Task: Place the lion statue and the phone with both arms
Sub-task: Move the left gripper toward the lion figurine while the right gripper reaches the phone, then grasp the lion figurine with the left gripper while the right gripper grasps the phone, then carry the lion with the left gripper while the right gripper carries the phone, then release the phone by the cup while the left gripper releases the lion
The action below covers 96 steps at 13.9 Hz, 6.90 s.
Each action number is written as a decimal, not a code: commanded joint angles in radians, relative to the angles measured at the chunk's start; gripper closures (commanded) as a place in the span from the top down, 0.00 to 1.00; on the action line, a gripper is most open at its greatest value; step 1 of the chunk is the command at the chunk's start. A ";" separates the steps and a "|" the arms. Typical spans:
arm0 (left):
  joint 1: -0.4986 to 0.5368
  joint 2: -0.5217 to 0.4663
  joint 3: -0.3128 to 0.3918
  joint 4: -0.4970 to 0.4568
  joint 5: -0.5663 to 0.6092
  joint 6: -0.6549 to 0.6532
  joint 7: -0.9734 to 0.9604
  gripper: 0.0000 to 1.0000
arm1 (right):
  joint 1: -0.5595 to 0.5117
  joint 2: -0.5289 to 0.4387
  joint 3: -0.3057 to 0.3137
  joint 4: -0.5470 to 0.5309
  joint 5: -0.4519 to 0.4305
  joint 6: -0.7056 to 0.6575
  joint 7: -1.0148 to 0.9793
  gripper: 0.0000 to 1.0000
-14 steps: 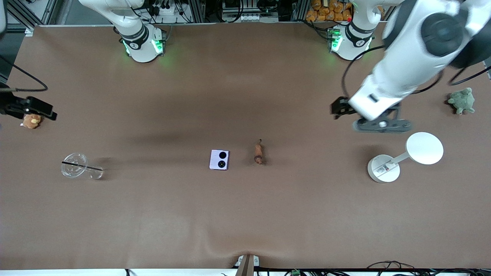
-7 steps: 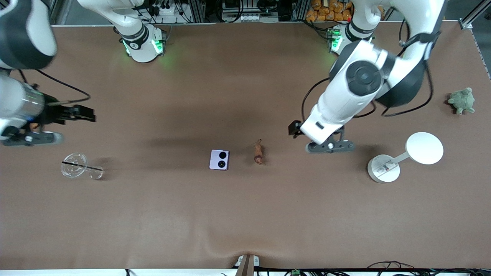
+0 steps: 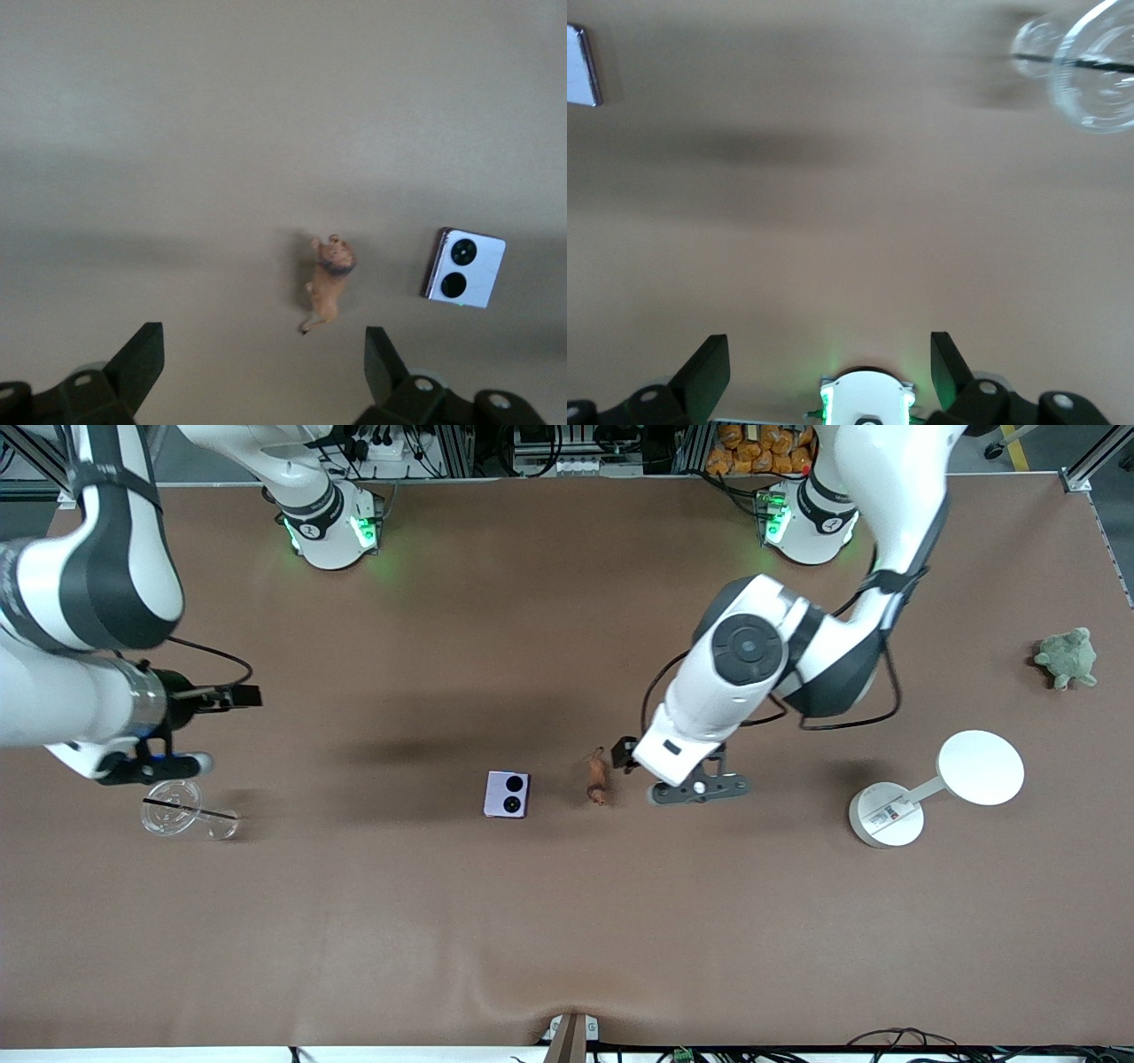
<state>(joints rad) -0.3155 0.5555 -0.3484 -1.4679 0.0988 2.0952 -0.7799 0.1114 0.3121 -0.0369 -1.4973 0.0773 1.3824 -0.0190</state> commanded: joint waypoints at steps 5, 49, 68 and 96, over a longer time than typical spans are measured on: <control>-0.267 0.180 0.227 0.118 0.022 0.104 -0.131 1.00 | 0.020 0.113 -0.004 0.015 0.240 0.076 0.089 1.00; 0.364 -0.016 0.057 -0.333 0.125 0.284 0.536 0.00 | 0.519 0.570 -0.006 0.058 0.041 0.966 0.680 0.91; 0.466 0.080 0.057 -0.356 0.265 0.390 0.538 0.00 | -0.047 0.373 -0.011 0.022 -0.103 0.518 -0.007 0.42; 0.489 -0.199 -0.064 -0.197 0.251 0.025 0.545 1.00 | -0.084 -0.022 -0.003 0.025 -0.116 0.322 -0.044 1.00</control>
<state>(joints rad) 0.1601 0.4045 -0.3938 -1.7020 0.3382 2.2172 -0.2373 0.0374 0.4309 -0.0536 -1.3922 -0.0377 1.7395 -0.0500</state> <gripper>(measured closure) 0.000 0.000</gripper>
